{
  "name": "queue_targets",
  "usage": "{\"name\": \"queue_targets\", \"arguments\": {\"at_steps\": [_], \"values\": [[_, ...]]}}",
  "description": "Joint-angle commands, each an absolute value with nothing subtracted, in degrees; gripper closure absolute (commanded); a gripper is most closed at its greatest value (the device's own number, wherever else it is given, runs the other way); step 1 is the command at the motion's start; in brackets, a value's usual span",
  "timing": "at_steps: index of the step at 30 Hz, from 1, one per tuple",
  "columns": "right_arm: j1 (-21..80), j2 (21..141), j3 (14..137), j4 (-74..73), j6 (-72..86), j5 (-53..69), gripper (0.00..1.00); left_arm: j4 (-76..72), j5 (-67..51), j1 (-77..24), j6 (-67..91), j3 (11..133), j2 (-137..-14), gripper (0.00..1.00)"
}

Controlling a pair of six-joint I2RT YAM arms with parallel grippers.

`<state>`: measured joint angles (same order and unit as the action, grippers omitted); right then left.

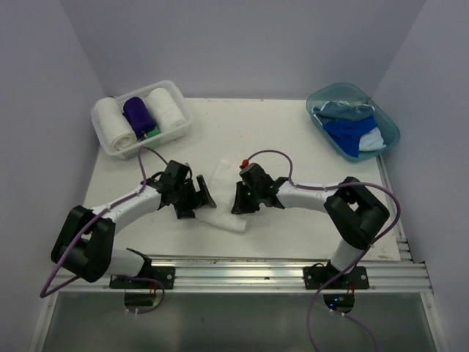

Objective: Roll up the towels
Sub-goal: Roll the towel

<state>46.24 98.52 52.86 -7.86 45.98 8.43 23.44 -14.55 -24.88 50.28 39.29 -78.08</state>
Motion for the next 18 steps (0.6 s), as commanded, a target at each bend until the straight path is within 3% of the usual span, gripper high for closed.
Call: {"name": "queue_targets", "arguments": {"at_steps": [1, 18], "values": [[46.5, 97.5, 52.6, -7.5, 49.9, 11.8, 0.82, 17.8, -15.4, -25.7, 53.4, 37.9, -77.0, 0.11], [46.4, 98.3, 55.0, -7.9, 50.1, 9.2, 0.81, 21.5, -4.5, -31.7, 74.2, 26.8, -61.0, 0.17]]}}
